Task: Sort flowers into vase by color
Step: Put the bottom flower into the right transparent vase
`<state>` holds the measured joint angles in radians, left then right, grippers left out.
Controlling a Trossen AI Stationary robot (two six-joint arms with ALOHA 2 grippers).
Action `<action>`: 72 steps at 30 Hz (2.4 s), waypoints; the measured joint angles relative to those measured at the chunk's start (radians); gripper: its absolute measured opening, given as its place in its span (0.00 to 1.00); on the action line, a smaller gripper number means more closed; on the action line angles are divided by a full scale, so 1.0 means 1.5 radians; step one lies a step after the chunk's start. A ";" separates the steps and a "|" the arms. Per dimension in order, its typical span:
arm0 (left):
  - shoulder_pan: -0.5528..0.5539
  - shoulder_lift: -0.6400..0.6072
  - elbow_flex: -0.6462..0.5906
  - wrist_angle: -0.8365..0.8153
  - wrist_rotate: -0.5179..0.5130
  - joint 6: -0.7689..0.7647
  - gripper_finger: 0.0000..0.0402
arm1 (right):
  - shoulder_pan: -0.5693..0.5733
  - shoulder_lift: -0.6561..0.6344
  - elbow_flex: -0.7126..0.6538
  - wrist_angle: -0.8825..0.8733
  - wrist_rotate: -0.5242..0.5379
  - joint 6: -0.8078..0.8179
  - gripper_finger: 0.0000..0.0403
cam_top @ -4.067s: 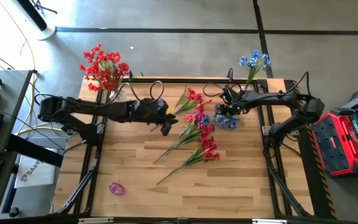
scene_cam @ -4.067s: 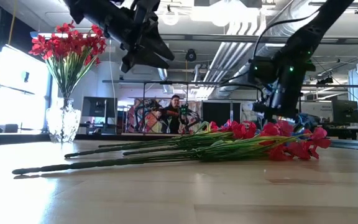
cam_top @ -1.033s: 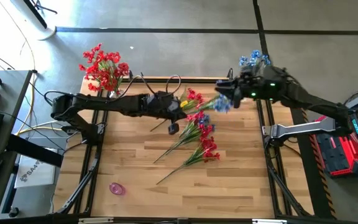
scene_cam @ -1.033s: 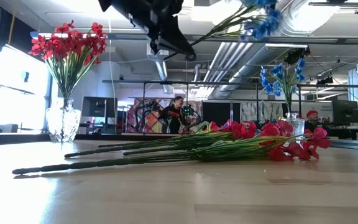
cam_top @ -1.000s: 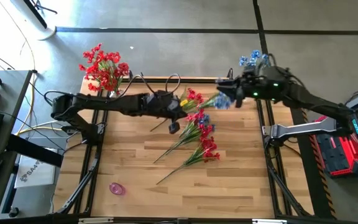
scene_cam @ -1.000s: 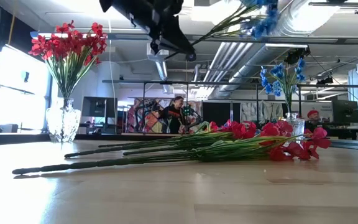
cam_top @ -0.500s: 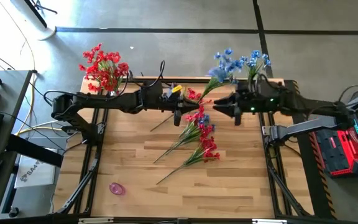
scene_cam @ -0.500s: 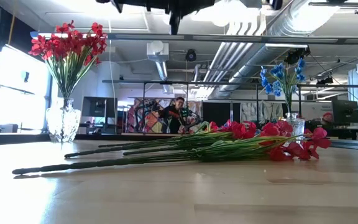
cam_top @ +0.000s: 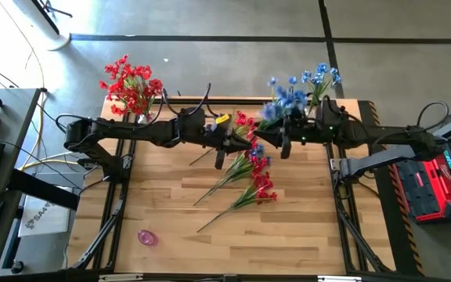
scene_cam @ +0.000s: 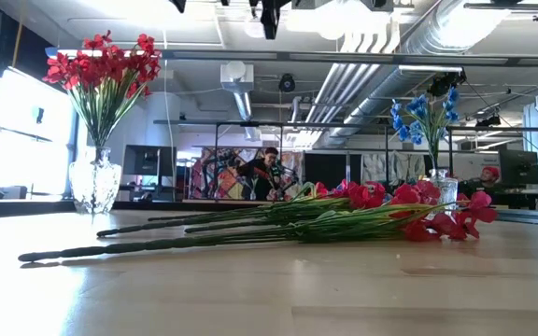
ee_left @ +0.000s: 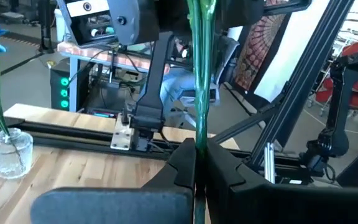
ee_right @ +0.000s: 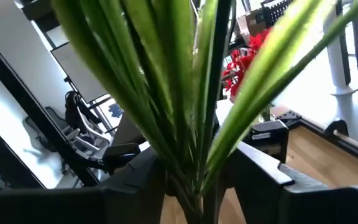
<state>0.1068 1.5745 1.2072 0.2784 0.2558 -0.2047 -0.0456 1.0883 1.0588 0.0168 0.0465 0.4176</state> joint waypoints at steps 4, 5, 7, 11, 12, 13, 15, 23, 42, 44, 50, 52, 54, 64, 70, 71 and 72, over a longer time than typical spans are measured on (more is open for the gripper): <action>0.000 0.000 0.000 -0.007 -0.001 -0.001 0.00 | -0.005 -0.001 0.000 -0.029 -0.003 0.032 0.19; -0.001 0.000 0.000 -0.013 -0.002 0.002 0.01 | -0.007 -0.001 0.000 -0.040 -0.003 0.032 0.11; -0.003 0.000 0.000 -0.039 -0.014 0.009 0.04 | -0.011 -0.003 0.000 -0.074 0.001 0.028 0.04; -0.007 0.000 0.000 -0.142 -0.067 0.012 0.13 | -0.033 -0.013 0.000 -0.178 0.040 0.063 0.02; -0.007 0.000 0.000 -0.170 -0.079 0.013 0.15 | -0.039 -0.019 0.000 -0.216 0.067 0.067 0.02; -0.007 0.000 0.000 -0.192 -0.090 0.013 0.17 | -0.043 -0.024 0.000 -0.256 0.102 0.076 0.01; -0.007 0.000 0.000 -0.224 -0.101 0.011 0.20 | -0.054 -0.033 0.000 -0.340 0.176 0.105 0.02; -0.007 0.000 0.000 -0.262 -0.115 0.000 0.24 | -0.140 -0.051 0.000 -0.634 0.504 0.211 0.01; -0.007 0.000 0.000 -0.314 -0.132 0.016 0.24 | -0.331 -0.064 -0.185 -0.447 0.607 0.201 0.00; -0.007 0.000 0.000 -0.330 -0.152 0.016 0.24 | -0.335 -0.064 -0.185 -0.428 0.601 0.187 0.00; -0.005 0.000 0.000 -0.343 -0.162 0.022 0.24 | -0.332 -0.069 -0.170 -0.393 0.558 0.170 0.00; -0.005 0.000 0.000 -0.347 -0.162 0.028 0.24 | -0.331 -0.069 -0.167 -0.396 0.580 0.162 0.00; -0.005 0.000 0.000 -0.347 -0.163 0.036 0.24 | -0.343 -0.069 -0.167 -0.396 0.594 0.153 0.00; 0.017 0.000 0.000 -0.347 -0.203 0.040 0.24 | -0.412 -0.061 -0.216 -0.355 0.529 0.153 0.01; 0.021 0.000 0.000 -0.347 -0.209 0.028 0.24 | -0.416 -0.061 -0.226 -0.345 0.499 0.169 0.09; 0.021 0.000 0.000 -0.347 -0.209 0.028 0.24 | -0.416 -0.061 -0.226 -0.346 0.496 0.166 0.11; 0.021 0.000 0.000 -0.347 -0.209 0.028 0.24 | -0.416 -0.061 -0.226 -0.346 0.491 0.161 0.14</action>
<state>0.1390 1.5742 1.2072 -0.2424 -0.0577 -0.1631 -0.6697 0.9966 0.7193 -0.5018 0.7833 0.6597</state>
